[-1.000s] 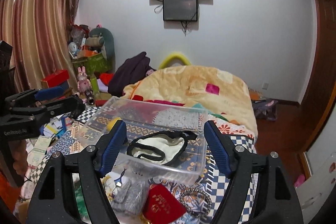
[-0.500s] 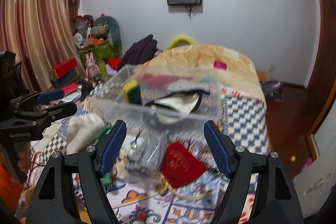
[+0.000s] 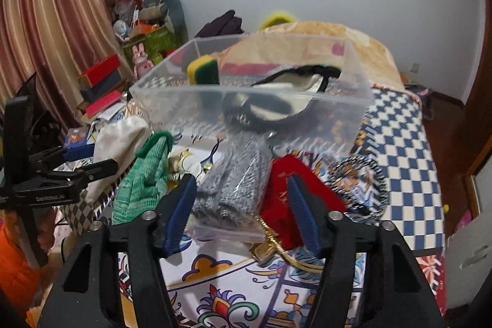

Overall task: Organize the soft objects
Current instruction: 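Grasp the white cloth bag with the left tool while the right tool grasps the bagged silver scrubber, then lower the white bag into the box with the left tool while the right tool releases the scrubber inside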

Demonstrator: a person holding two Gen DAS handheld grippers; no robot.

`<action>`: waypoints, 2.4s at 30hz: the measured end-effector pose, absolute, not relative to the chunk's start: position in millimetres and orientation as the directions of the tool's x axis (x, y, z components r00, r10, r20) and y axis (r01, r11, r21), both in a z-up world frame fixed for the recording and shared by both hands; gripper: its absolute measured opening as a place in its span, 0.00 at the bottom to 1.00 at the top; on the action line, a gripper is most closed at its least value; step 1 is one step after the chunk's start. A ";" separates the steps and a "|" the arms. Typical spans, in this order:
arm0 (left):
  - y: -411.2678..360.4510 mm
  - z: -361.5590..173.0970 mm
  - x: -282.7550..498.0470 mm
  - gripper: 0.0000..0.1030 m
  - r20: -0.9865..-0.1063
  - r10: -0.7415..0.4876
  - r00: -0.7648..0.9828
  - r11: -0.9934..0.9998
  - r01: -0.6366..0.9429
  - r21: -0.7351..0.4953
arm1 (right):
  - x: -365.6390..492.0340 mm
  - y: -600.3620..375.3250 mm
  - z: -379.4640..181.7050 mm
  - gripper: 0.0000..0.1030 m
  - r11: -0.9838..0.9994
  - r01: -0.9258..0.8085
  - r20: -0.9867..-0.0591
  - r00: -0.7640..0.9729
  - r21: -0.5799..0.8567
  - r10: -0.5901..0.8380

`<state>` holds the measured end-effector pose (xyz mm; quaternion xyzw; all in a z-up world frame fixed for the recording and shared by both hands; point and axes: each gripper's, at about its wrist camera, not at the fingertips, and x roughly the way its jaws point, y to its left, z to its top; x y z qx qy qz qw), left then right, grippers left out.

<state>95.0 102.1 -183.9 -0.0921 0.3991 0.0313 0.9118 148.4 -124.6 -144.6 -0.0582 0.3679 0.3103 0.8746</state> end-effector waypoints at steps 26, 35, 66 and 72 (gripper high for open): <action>81.9 -131.7 69.9 0.16 -0.607 0.014 0.795 0.992 -0.086 -0.090 | 135.0 -141.8 -111.0 0.22 0.793 -0.595 -0.593 0.593 0.132 0.544; 66.7 -85.8 83.5 0.17 -0.508 -0.028 0.861 0.996 -0.022 -0.091 | 138.2 -147.3 -78.7 0.22 0.801 -0.585 -0.513 0.653 0.127 0.558; 8.7 -113.1 228.8 0.17 -0.644 -0.165 0.747 0.986 0.142 -0.087 | 220.0 -129.8 -91.9 0.22 0.861 -0.494 -0.544 0.692 0.125 0.476; 3.0 -121.7 237.6 0.17 -0.665 -0.144 0.733 0.988 0.140 -0.059 | 232.8 -121.3 -109.7 0.22 0.867 -0.482 -0.600 0.659 0.127 0.454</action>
